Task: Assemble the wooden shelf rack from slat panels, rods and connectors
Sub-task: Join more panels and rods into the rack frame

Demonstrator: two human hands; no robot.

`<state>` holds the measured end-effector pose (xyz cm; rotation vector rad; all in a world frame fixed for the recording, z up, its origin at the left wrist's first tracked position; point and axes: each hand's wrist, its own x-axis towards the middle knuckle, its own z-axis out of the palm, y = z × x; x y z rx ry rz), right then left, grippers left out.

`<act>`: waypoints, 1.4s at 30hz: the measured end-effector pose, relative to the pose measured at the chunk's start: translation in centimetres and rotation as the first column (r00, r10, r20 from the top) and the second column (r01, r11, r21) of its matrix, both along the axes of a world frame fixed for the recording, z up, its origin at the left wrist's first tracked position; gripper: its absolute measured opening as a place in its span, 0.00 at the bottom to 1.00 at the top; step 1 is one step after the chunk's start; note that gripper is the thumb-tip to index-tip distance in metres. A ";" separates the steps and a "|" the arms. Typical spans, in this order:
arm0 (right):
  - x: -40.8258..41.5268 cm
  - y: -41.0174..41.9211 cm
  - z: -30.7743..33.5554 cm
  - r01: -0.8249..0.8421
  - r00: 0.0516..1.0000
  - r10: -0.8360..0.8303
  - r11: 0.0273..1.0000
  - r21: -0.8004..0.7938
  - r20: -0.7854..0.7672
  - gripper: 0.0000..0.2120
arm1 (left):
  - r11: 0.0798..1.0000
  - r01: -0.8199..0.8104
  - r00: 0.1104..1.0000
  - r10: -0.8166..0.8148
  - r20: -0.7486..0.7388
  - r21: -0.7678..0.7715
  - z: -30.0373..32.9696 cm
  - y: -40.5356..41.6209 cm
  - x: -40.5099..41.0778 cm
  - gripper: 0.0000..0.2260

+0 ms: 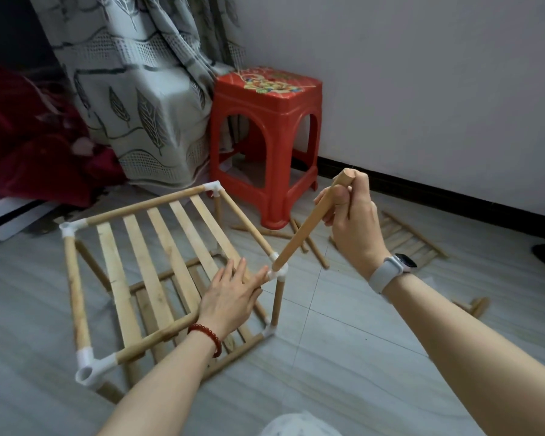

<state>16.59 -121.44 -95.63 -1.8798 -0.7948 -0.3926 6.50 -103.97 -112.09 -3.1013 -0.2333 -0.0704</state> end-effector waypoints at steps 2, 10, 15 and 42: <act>0.2 0.2 0.3 0.024 0.999 -0.023 0.999 -0.039 0.027 0.05 | 1.000 0.007 1.000 -0.007 -0.007 0.006 -0.1 0.3 0.1 0.23; 0.6 1.6 1.2 -0.074 0.997 0.072 0.987 -0.143 -0.021 0.06 | 0.998 0.067 0.998 -0.067 0.003 -0.002 0.2 2.1 0.4 0.23; 1.0 4.6 2.0 -0.303 0.936 0.259 0.937 -0.175 -0.239 0.05 | 0.998 0.069 0.997 -0.070 0.017 0.007 0.3 1.9 0.6 0.23; 0.6 5.2 -2.4 -0.183 0.947 0.177 0.983 0.002 -0.270 0.05 | 0.997 0.062 0.998 -0.061 0.019 -0.047 0.2 1.9 0.7 0.20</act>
